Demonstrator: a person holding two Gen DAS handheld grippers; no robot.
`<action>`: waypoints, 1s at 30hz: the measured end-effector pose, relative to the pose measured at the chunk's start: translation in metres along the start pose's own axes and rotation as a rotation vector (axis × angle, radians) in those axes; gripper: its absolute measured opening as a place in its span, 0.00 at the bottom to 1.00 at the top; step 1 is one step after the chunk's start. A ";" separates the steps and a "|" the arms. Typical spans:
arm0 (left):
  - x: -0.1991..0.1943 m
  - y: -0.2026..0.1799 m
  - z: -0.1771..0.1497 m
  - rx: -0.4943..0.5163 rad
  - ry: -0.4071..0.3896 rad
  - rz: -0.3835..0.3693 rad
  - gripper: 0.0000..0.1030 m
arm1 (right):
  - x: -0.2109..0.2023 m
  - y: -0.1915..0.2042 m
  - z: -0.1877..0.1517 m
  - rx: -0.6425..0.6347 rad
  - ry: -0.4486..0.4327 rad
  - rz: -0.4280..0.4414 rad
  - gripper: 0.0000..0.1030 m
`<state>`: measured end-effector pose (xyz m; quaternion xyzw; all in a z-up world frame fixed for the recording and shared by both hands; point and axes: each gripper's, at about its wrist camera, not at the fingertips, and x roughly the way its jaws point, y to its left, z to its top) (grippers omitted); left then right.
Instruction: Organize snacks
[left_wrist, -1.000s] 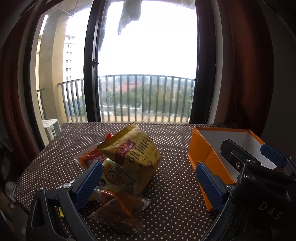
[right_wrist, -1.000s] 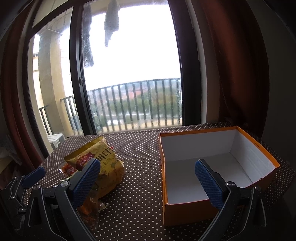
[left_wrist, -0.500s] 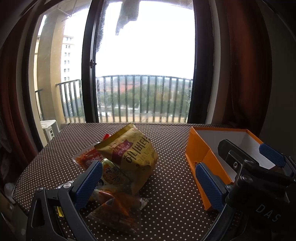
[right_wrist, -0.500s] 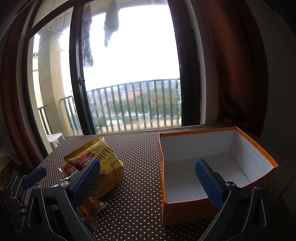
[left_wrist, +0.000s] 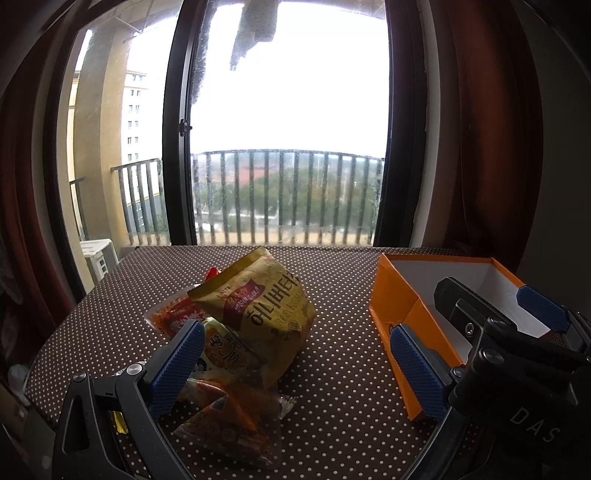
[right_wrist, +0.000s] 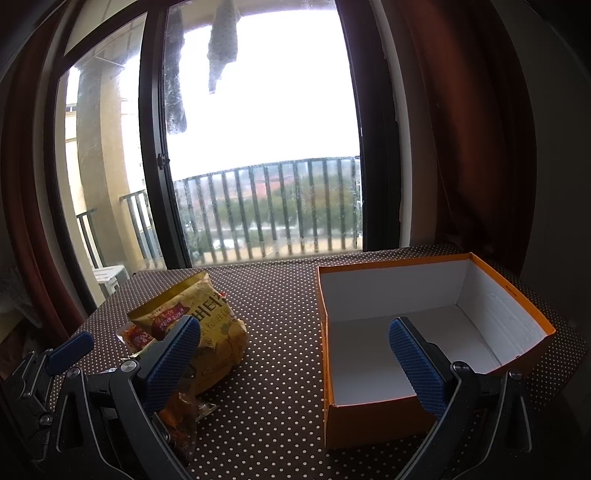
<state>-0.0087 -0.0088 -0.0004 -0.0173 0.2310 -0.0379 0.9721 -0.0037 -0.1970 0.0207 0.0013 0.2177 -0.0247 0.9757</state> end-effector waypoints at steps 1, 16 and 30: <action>0.000 0.000 0.000 0.000 0.000 0.000 0.97 | 0.000 0.000 0.000 0.000 0.001 0.000 1.00; 0.001 0.000 0.002 -0.002 0.003 0.000 0.97 | 0.000 0.001 0.000 0.000 0.002 0.000 1.00; 0.008 0.018 -0.003 -0.020 0.018 0.028 0.97 | 0.012 0.017 -0.005 -0.006 0.014 0.025 1.00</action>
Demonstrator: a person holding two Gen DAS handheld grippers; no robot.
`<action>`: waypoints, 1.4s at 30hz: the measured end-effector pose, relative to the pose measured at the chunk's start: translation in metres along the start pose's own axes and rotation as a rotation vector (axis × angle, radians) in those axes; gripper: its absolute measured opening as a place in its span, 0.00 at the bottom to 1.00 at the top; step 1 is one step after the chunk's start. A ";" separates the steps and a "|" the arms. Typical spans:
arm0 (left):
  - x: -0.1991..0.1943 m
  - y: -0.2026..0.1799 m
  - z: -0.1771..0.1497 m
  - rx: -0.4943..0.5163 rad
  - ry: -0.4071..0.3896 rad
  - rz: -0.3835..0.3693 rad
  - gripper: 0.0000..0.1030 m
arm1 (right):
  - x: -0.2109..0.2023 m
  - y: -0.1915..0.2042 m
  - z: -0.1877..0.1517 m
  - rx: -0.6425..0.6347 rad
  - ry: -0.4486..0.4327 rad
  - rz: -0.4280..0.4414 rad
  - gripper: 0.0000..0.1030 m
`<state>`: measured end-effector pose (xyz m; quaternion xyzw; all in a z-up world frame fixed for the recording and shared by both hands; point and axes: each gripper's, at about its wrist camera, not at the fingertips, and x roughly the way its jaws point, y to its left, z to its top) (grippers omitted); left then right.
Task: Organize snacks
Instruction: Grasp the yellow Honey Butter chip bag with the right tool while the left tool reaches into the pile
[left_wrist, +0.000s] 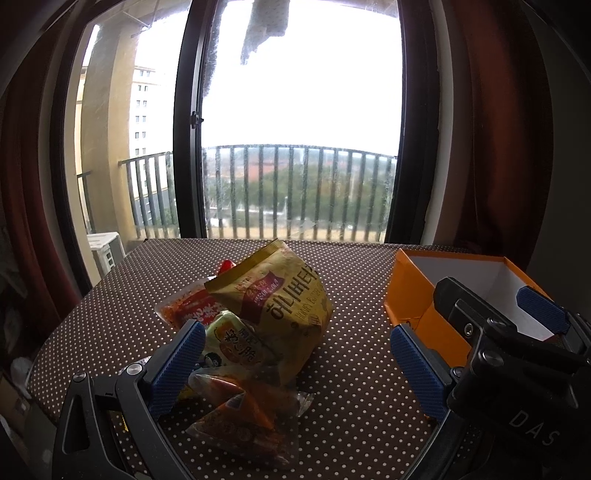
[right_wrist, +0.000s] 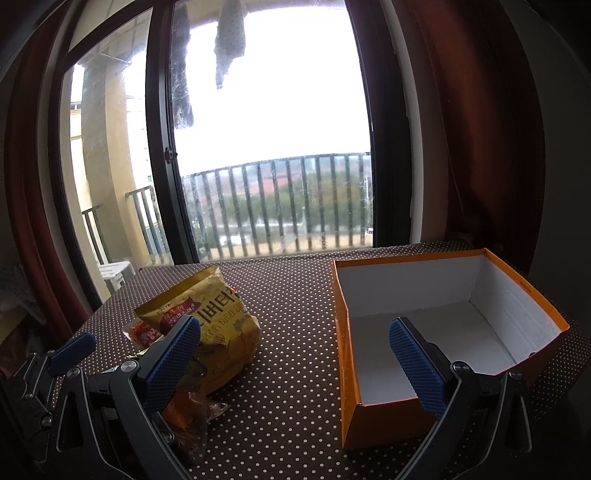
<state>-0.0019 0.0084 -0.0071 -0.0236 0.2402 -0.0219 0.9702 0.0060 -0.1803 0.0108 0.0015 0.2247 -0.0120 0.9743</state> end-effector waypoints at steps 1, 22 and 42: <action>0.001 0.002 0.000 -0.002 0.003 0.003 0.97 | 0.002 0.002 0.000 -0.001 0.002 0.003 1.00; 0.055 0.054 -0.006 -0.052 0.110 0.081 0.97 | 0.066 0.056 -0.009 -0.054 0.128 0.101 1.00; 0.107 0.074 -0.018 -0.062 0.241 0.100 0.97 | 0.132 0.095 -0.029 -0.112 0.290 0.151 1.00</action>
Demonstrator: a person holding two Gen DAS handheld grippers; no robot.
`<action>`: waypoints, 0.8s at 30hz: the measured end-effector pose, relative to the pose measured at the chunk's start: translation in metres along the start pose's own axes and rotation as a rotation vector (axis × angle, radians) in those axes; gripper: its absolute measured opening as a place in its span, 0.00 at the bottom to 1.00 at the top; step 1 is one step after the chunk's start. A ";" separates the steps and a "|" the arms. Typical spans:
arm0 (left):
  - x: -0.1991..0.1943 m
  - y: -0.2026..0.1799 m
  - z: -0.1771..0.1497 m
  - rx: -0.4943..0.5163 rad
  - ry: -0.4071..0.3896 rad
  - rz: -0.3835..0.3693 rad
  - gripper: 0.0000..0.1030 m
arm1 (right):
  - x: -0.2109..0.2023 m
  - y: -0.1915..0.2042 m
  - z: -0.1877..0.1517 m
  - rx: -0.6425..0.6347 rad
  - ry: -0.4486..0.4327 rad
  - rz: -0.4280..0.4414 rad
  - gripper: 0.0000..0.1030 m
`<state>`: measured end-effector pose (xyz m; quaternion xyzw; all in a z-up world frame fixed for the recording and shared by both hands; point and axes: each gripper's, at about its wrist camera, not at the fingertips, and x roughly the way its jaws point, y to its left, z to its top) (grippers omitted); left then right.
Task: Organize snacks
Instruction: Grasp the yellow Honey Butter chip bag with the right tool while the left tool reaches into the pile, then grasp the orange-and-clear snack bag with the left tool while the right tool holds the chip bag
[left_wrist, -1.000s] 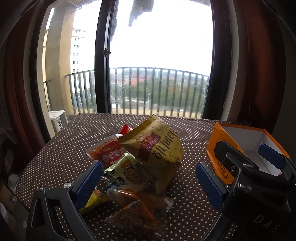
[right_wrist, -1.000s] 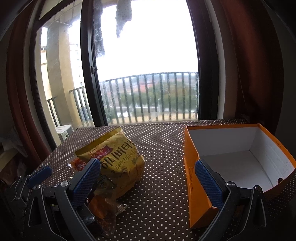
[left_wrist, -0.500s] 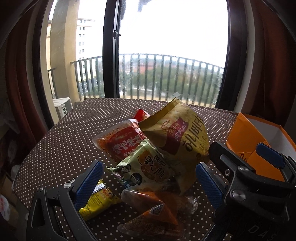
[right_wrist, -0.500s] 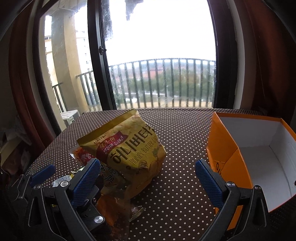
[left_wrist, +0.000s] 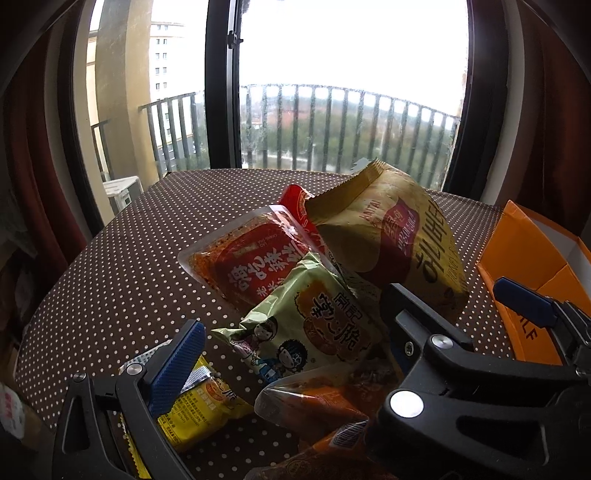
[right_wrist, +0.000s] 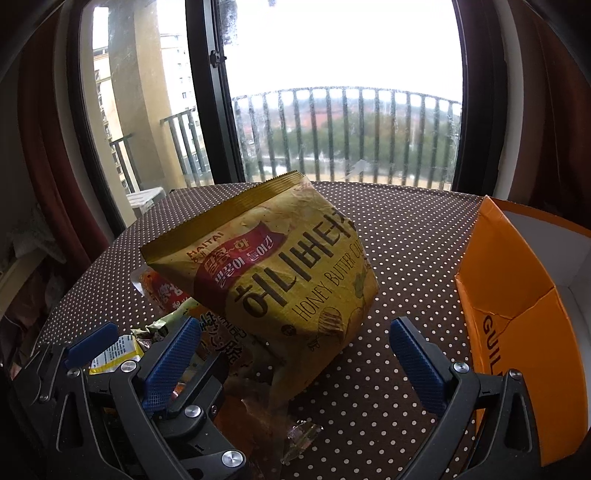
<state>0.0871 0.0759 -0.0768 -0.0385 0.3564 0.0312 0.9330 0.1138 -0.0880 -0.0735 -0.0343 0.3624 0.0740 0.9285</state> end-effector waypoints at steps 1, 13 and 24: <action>0.002 0.000 0.001 0.001 0.003 0.003 0.97 | 0.002 0.001 0.001 -0.003 0.004 -0.001 1.00; 0.023 -0.001 0.000 0.023 0.032 0.005 0.97 | 0.033 0.001 0.008 -0.034 0.061 -0.036 1.00; 0.031 -0.002 -0.004 0.018 0.048 0.002 0.97 | 0.030 -0.003 0.008 -0.021 0.068 -0.076 0.64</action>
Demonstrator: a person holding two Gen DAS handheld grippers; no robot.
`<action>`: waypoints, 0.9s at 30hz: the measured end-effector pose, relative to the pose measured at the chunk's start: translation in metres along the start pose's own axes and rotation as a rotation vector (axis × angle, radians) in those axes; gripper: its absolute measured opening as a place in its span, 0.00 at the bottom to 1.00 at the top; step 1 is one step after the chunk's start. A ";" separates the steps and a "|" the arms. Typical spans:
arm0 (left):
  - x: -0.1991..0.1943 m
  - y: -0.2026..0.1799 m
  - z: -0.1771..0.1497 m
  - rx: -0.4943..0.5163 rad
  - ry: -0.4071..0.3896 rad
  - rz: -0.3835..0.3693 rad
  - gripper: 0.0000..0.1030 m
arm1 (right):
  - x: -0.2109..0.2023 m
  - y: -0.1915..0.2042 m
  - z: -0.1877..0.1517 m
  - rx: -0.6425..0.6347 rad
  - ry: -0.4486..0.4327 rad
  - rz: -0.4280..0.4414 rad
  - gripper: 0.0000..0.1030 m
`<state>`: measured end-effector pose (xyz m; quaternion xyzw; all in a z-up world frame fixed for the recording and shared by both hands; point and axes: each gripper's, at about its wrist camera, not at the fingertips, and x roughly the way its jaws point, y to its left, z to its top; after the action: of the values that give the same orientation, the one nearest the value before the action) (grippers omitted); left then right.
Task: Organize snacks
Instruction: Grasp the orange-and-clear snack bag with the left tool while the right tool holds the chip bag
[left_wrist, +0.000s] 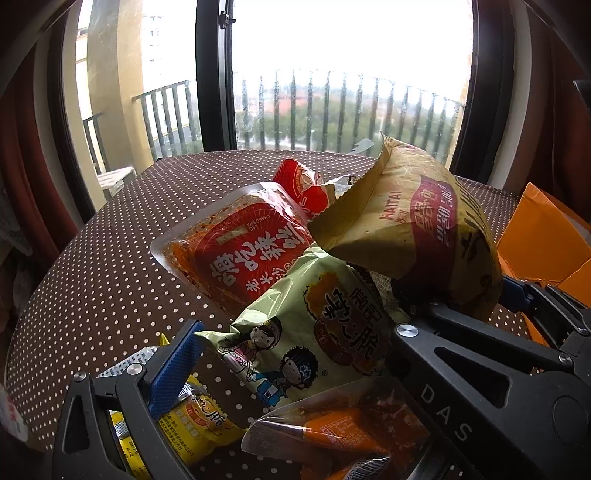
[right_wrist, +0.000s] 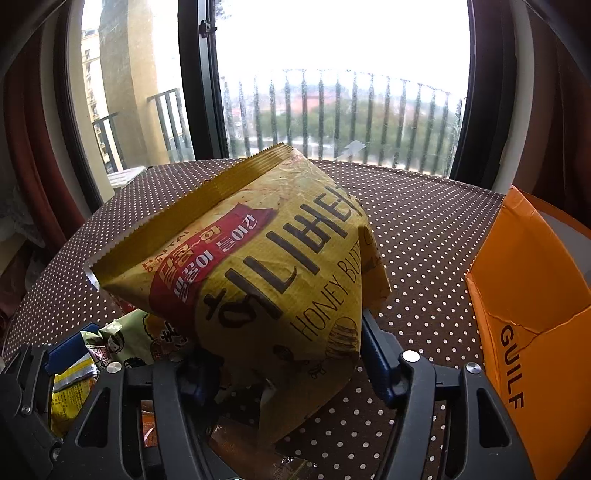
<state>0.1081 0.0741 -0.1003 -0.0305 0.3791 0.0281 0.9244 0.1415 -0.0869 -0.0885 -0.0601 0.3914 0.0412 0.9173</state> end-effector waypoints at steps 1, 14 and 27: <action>-0.001 -0.001 0.000 0.002 0.000 -0.002 0.97 | -0.002 -0.001 -0.001 0.006 -0.003 -0.002 0.62; -0.019 -0.008 -0.004 0.013 -0.042 0.025 0.98 | -0.032 -0.015 -0.009 0.055 -0.064 -0.024 0.61; -0.024 -0.020 -0.021 0.013 -0.030 0.034 0.98 | -0.047 -0.023 -0.026 0.077 -0.085 -0.038 0.61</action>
<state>0.0776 0.0516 -0.0973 -0.0175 0.3658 0.0420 0.9296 0.0938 -0.1147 -0.0706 -0.0305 0.3522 0.0112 0.9354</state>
